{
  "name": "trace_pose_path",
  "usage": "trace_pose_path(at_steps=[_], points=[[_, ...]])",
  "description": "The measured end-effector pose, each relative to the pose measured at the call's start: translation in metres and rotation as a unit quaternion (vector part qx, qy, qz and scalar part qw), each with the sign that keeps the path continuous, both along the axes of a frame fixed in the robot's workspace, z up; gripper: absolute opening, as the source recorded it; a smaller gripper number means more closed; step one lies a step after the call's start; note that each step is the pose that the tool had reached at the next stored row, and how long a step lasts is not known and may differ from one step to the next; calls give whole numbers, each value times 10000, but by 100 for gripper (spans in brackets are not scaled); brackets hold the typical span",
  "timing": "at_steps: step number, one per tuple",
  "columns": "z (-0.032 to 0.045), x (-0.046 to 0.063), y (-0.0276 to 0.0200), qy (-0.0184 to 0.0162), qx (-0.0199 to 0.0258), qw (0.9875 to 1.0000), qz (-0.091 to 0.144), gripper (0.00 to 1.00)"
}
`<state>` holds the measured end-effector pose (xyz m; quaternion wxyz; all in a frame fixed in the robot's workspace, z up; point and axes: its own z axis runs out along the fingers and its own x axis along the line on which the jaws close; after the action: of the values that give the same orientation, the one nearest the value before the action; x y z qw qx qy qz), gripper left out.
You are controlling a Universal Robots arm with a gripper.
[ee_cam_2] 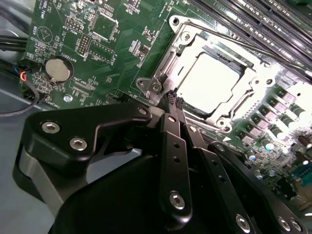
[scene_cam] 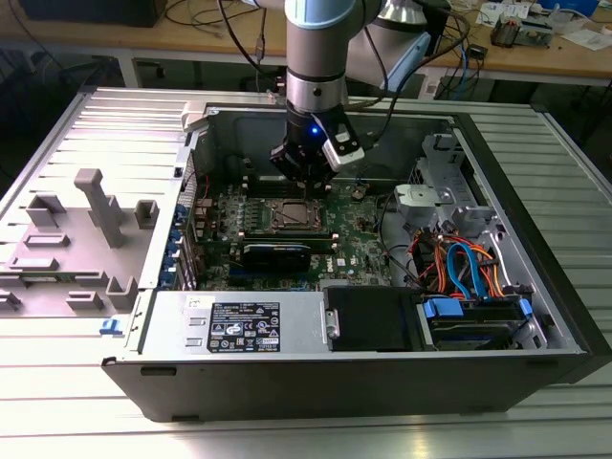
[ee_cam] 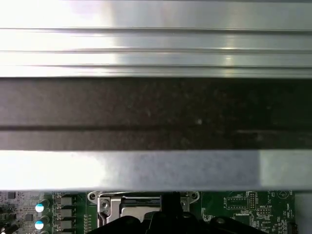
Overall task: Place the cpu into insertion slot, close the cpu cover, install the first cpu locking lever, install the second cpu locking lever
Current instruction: 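Install the second cpu locking lever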
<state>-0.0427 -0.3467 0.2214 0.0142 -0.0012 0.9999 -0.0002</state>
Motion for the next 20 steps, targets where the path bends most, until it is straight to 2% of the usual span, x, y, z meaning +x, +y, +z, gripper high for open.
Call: trace_pose_path(at_steps=[1,2,3,4,7,10,11,16,20], points=[[8,0,-1,6,0,10000,0,11],[12,0,-7,31,1,10000,-1,11],[12,2,-13,89,1,10000,-1,11],[13,1,-17,108,2,9999,-1,11],[13,2,-43,118,15,9999,-1,11],[13,2,-90,120,25,9999,-1,11],[13,2,-134,120,30,9999,0,11],[13,2,-232,122,42,9999,-1,11],[25,2,-254,131,44,9999,-1,11]])
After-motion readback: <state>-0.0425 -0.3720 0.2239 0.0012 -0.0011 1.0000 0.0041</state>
